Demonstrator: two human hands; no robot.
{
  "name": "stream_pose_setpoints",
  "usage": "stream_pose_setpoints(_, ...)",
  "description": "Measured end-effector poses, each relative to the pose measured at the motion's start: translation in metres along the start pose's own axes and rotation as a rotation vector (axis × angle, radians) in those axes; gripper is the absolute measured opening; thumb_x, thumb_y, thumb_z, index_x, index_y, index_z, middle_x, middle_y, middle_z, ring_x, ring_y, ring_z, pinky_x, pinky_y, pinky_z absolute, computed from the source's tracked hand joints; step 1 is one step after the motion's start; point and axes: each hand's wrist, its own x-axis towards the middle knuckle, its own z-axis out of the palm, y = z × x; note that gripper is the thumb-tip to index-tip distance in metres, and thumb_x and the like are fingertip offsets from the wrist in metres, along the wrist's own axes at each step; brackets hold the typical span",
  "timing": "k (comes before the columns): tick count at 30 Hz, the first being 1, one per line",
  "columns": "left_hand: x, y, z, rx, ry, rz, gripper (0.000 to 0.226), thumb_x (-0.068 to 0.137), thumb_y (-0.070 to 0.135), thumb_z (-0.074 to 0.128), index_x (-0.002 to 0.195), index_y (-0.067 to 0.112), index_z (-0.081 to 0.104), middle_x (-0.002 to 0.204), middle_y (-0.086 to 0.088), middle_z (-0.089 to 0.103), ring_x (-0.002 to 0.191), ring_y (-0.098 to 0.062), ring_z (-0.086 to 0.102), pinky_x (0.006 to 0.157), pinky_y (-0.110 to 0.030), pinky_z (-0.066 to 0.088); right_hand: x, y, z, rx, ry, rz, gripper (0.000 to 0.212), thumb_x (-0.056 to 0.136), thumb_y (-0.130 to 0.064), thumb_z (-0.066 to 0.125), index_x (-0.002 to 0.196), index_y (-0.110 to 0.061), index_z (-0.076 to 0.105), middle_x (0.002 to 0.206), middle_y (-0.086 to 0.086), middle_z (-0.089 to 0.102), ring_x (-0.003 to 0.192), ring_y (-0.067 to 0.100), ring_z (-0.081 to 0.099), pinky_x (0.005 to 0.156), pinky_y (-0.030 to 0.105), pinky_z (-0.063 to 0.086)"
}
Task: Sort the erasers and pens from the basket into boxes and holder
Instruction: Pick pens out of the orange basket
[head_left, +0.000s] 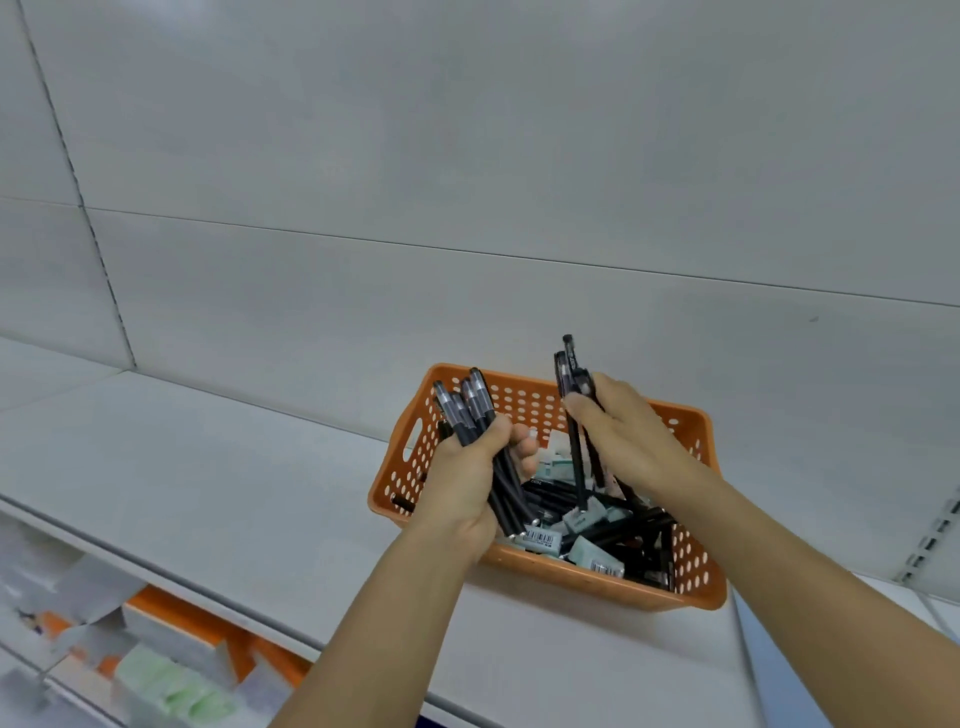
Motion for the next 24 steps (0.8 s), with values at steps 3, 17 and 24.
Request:
stream_pose_setpoints(3,0.002,-0.005,0.012,0.026,-0.032,0.004,0.026,0.099,0.014,0.052,0.116,-0.003,0.061,0.104,-0.017,0.073,0.095,-0.025,0.072,0.091,-0.041,0.055,-0.003,-0.015,-0.001,0.495,-0.080,0.184,0.024,0.100,-0.024,0.048,0.101,-0.007,0.066,0.094,0.007,0.072,0.087,0.018,0.067,0.084,0.035,0.050)
stream_pose_setpoints(17,-0.011,-0.002,0.017,-0.103,-0.221,-0.147,0.025,0.078,0.003,0.068,0.102,-0.005,0.068,0.085,-0.015,0.070,0.068,-0.018,0.068,0.059,-0.026,0.059,-0.025,-0.024,0.007,0.625,-0.039,0.270,0.040,0.102,-0.047,0.031,0.111,-0.018,0.058,0.089,-0.003,0.064,0.080,0.006,0.064,0.072,0.022,0.051)
stream_pose_setpoints(24,-0.022,0.008,0.024,-0.084,-0.191,0.145,0.016,0.087,0.002,0.062,0.101,0.005,0.068,0.096,-0.013,0.073,0.094,-0.024,0.070,0.087,-0.038,0.057,-0.061,-0.027,0.039,1.569,0.117,0.533,0.063,0.097,-0.061,0.030,0.117,-0.014,0.066,0.109,0.011,0.073,0.104,0.024,0.068,0.090,0.039,0.050)
